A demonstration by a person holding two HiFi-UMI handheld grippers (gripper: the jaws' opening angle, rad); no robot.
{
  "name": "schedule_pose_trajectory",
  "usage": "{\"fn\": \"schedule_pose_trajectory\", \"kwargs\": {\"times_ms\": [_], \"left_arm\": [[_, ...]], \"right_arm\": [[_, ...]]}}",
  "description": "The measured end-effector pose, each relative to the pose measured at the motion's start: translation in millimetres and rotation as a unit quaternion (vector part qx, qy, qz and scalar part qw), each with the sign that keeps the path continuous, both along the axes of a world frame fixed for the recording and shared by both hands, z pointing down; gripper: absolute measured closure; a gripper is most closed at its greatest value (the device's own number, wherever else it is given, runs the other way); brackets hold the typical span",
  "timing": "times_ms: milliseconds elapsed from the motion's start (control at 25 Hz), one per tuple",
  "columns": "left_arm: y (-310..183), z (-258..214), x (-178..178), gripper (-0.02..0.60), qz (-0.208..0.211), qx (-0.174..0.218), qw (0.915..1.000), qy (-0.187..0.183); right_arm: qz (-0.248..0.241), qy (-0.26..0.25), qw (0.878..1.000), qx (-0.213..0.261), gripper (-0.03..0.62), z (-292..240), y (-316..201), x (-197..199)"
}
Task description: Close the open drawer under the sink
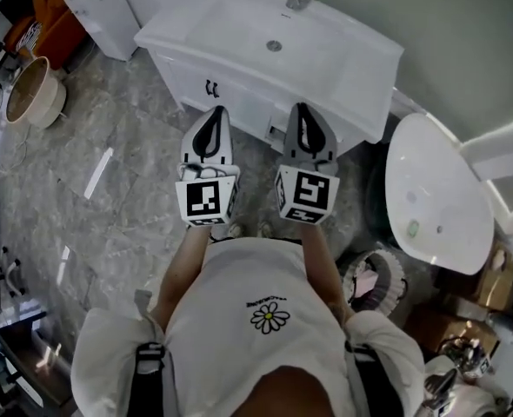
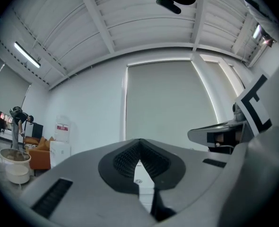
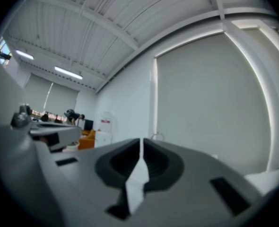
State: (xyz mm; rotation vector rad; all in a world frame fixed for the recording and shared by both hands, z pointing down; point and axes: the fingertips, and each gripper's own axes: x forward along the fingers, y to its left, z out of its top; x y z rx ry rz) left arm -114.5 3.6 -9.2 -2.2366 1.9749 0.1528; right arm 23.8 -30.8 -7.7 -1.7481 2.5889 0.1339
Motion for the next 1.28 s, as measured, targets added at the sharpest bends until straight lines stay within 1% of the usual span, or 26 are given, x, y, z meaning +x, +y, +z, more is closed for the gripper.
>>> {"fn": "schedule_pose_trajectory", "kwargs": {"times_ms": [160,320,400,520,640,760,840,1080,1280], "left_arm": [[25.1,-15.5,-3.2,0.561,0.003,0.023,0.9997,0.010],[37.8,-23.5,-5.4,0.561,-0.002,0.036,0.9993,-0.008],[39.0,-23.2,-5.4,0.561,-0.006,0.040,0.9991,-0.010],[40.2,-19.7,0.3,0.561,0.000,0.043,0.9990,-0.010],[41.1,-17.0,8.3,0.561,0.013,0.044,0.9988,-0.019],[42.1,-14.8,11.2,0.561,0.020,0.043,0.9985,-0.026],[42.5,-12.8,11.4,0.561,0.022,0.042,0.9985,-0.026],[38.2,-10.7,11.0,0.561,0.027,0.038,0.9986,-0.023],[35.9,-8.8,13.1,0.561,0.035,0.036,0.9985,-0.023]], "right_arm": [[-0.026,0.003,1.000,-0.006,0.553,3.4,22.1,-6.6],[-0.037,0.017,0.999,-0.003,0.553,8.4,41.2,-13.0],[-0.037,0.018,0.999,-0.007,0.554,12.7,46.2,-10.5],[-0.033,0.017,0.999,-0.009,0.554,15.8,50.5,-4.8],[-0.022,0.012,1.000,-0.012,0.556,18.9,51.5,0.2],[-0.021,0.025,0.999,-0.014,0.562,24.6,53.0,-2.8],[-0.022,0.036,0.999,-0.014,0.563,28.2,55.2,-5.3],[-0.023,0.037,0.999,-0.018,0.565,32.5,54.6,-8.6],[-0.014,0.037,0.999,-0.025,0.564,37.2,53.5,-5.5]]}}
